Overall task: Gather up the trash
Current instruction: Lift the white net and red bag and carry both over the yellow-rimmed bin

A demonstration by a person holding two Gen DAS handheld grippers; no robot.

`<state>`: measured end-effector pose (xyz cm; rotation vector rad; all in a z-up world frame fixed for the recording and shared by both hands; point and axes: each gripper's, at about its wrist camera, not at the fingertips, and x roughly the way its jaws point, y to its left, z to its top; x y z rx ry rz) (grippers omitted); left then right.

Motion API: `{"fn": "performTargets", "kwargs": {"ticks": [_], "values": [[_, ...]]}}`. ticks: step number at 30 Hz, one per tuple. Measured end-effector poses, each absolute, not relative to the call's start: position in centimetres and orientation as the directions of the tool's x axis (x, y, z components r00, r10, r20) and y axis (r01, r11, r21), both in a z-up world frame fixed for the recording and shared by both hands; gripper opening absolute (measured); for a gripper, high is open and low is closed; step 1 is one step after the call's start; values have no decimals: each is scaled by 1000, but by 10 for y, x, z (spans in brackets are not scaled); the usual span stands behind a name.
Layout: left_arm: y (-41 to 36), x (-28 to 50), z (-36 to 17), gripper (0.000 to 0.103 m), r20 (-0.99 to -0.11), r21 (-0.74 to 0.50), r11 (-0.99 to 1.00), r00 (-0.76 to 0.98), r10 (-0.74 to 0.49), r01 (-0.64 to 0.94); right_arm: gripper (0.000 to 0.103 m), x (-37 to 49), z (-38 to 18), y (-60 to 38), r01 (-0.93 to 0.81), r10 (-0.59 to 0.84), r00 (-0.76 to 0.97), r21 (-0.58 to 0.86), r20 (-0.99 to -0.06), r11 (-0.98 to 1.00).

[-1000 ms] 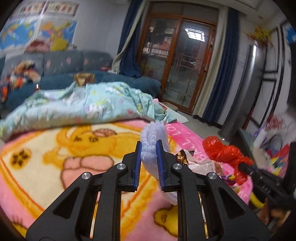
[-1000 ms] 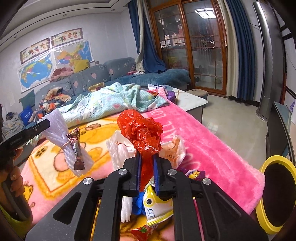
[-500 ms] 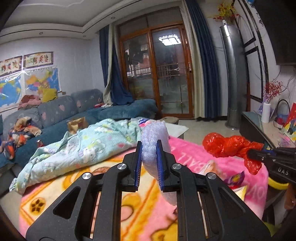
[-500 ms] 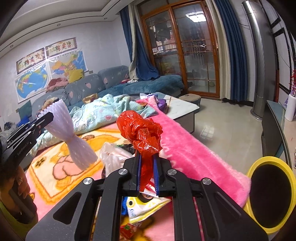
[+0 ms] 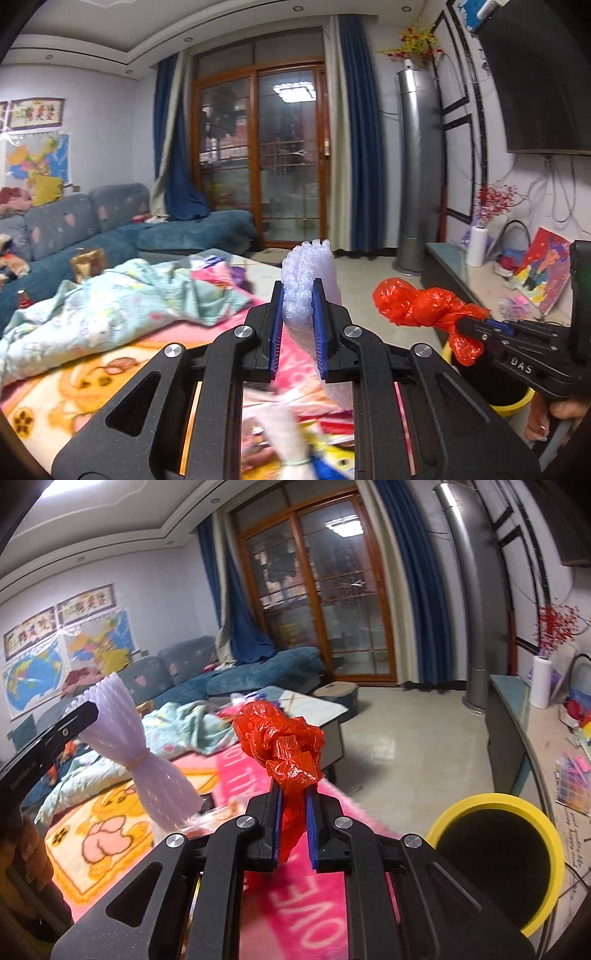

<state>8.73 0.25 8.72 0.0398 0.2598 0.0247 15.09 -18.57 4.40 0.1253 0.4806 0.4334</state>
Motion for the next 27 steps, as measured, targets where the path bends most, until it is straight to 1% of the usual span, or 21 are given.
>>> {"fn": "performTargets", "kwargs": {"ticks": [5,11,19,27], "values": [[-26,100,81,10,-268,31,998,962,-42,52,11,153,42,-218,-299,370,829,226,-419,927],[-54,113,73,10,-298,-9,990,945,-137,140,11,154,34,-255,-205,289,856,231,-429,951],[-90,142,57,10,-364,-81,968,898,-249,236,11,160,16,-303,-72,184,855,240,-485,968],[-123,169,32,10,-438,-176,938,830,-345,297,11,166,-2,-347,37,120,831,269,-544,962]]}}
